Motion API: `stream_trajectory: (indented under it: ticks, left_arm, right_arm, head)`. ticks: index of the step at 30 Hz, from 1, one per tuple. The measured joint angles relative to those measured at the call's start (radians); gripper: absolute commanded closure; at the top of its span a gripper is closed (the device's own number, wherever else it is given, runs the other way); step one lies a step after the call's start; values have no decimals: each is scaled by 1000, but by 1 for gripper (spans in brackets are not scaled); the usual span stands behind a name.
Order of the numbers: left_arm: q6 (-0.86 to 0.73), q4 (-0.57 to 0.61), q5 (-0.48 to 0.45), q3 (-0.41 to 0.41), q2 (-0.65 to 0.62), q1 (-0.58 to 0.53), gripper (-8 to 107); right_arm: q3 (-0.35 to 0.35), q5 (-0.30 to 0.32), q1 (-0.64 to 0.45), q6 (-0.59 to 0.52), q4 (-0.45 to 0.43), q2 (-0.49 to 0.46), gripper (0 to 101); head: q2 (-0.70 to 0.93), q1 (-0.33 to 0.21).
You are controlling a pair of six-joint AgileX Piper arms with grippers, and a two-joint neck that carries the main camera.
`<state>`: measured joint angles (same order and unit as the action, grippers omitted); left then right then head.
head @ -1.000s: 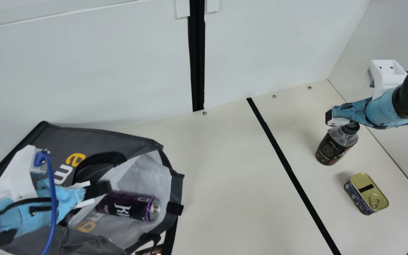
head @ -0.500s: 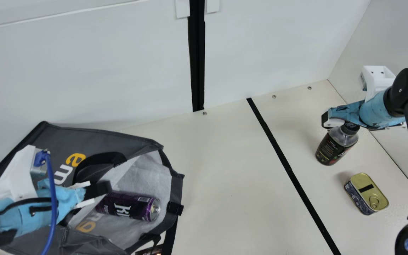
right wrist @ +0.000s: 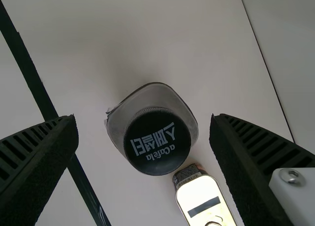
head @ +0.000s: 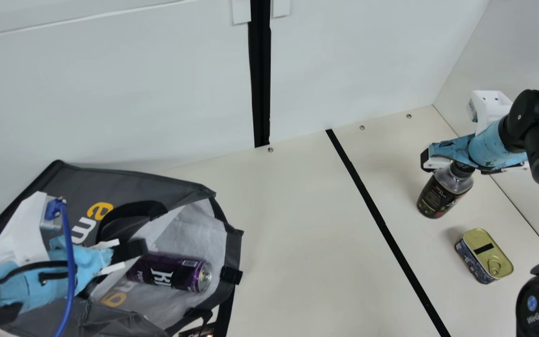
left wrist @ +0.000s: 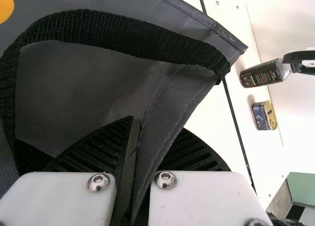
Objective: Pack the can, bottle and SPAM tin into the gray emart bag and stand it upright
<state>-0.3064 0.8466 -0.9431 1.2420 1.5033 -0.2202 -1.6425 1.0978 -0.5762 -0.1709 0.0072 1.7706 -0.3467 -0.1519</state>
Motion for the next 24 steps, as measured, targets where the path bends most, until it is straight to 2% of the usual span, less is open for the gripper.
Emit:
stream_trajectory:
  ticks: [12, 24]
  left_arm:
    - [0, 0, 0, 0, 0, 0, 107]
    - [0, 0, 0, 0, 0, 0, 107]
  right_arm:
    - [-5, 2, -13, -20, 23, 13, 100]
    - [-17, 25, -41, -84, 77, -8, 101]
  head:
    - [-2, 0]
    - [-2, 0]
